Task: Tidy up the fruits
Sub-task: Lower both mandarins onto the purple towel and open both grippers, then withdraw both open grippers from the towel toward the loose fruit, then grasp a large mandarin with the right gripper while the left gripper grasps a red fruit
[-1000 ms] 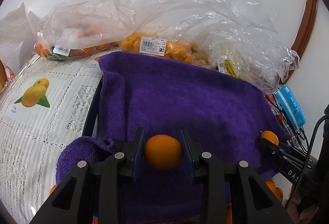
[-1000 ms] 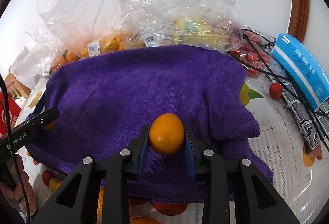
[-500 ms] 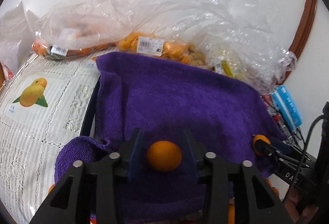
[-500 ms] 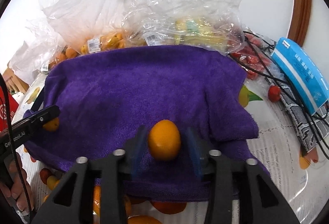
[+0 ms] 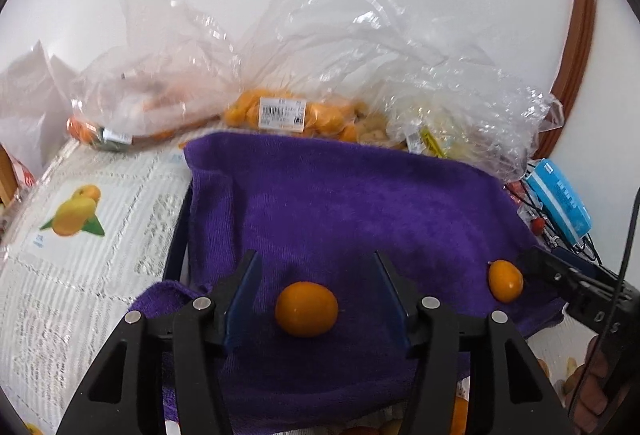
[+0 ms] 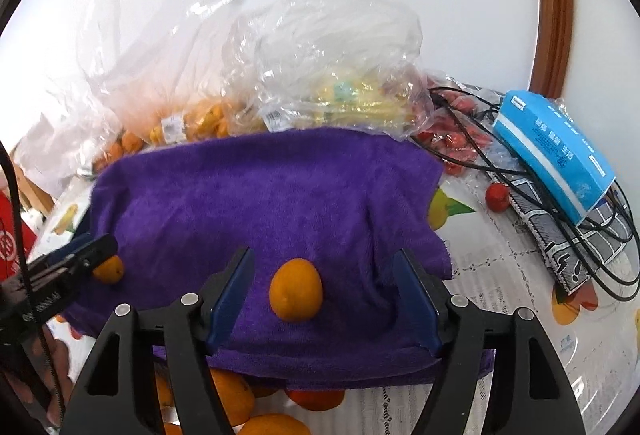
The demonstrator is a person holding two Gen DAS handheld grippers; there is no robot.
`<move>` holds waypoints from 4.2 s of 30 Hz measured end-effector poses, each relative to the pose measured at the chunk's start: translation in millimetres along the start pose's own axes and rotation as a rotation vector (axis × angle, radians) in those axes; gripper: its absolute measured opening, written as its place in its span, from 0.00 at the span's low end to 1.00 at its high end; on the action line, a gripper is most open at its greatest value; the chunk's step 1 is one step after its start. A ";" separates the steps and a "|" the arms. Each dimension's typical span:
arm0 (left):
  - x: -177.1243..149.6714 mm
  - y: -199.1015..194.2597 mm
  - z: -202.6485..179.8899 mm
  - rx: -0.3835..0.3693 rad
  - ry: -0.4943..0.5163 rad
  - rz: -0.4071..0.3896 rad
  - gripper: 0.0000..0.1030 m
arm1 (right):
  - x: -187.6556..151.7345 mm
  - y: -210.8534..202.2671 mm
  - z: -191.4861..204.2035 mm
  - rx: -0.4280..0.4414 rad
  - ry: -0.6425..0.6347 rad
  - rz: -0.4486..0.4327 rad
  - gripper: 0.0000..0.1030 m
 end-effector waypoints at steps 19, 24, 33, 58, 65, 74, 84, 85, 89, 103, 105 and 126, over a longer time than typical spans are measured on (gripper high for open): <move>5.1 -11.6 7.7 -0.062 -0.053 -0.026 0.52 | 6.1 -29.1 16.6 0.022 -0.069 -0.063 0.62; 7.2 -14.6 8.1 -0.084 -0.055 -0.010 0.53 | 4.0 -29.2 23.4 0.041 -0.096 -0.051 0.62; 15.2 -36.3 3.4 -0.067 -0.031 -0.062 0.53 | -3.0 -40.4 41.5 0.089 -0.122 -0.046 0.57; -58.5 -157.0 16.6 0.042 0.079 0.010 0.52 | -93.5 -147.1 52.8 0.109 -0.064 0.006 0.55; -70.5 -170.0 18.5 0.047 0.092 0.005 0.52 | -103.7 -153.3 50.8 0.125 -0.034 0.015 0.55; -92.4 -143.6 38.0 0.045 0.040 0.105 0.53 | -117.4 -135.3 49.8 0.091 -0.034 0.050 0.55; -118.7 -102.7 63.3 0.092 -0.004 0.215 0.53 | -123.8 -109.4 35.5 0.016 -0.018 0.075 0.55; -120.6 -99.7 63.0 0.098 0.003 0.222 0.53 | -125.3 -105.5 32.5 0.016 -0.008 0.085 0.55; -123.0 -95.0 56.8 0.154 0.066 0.194 0.53 | -127.4 -93.2 23.8 0.013 0.020 0.102 0.55; -119.7 -81.4 44.3 0.125 0.127 0.196 0.81 | -107.0 -44.7 19.3 0.023 -0.030 0.122 0.52; -119.7 -81.2 44.3 0.121 0.126 0.196 0.81 | -104.0 -40.8 22.4 0.024 -0.050 0.122 0.52; -88.9 -60.6 10.1 -0.044 0.040 0.138 0.40 | -115.3 -55.6 5.0 -0.021 -0.119 0.118 0.40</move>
Point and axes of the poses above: each gripper's, at about its wrist camera, not at the fingertips, and y roughly the way its jaws point, z to its left, x to its top, the point moved 3 cm from there along y, roughly the way its jaws point, and after that the axes turned 5 degrees about x, right-handed, at the moved point
